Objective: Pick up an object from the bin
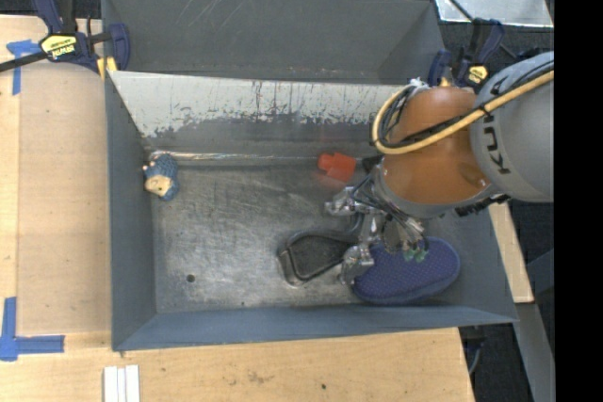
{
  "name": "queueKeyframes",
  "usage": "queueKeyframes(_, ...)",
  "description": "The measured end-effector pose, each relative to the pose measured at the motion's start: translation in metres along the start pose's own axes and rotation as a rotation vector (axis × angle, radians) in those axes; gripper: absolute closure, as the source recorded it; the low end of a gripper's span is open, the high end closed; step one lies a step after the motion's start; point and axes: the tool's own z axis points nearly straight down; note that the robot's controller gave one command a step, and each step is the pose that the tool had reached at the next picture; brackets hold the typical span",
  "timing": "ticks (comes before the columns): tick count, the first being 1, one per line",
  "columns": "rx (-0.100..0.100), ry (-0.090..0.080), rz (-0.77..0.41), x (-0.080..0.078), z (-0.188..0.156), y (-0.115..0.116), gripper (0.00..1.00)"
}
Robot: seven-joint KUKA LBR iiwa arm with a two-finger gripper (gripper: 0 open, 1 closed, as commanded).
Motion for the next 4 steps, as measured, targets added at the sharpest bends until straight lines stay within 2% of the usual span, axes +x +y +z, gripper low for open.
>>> queueKeyframes(1, 0.009, 0.014, 0.069, -0.014, 0.022, 0.008, 0.0)
queueKeyframes(2, 0.008, 0.017, 0.069, -0.013, 0.022, 0.008, 1.0)
queueKeyframes(3, 0.0, -0.009, -0.285, -0.028, -0.089, 0.084, 1.0)
queueKeyframes(4, 0.004, -0.009, -0.779, -0.038, -0.263, 0.054, 1.0)
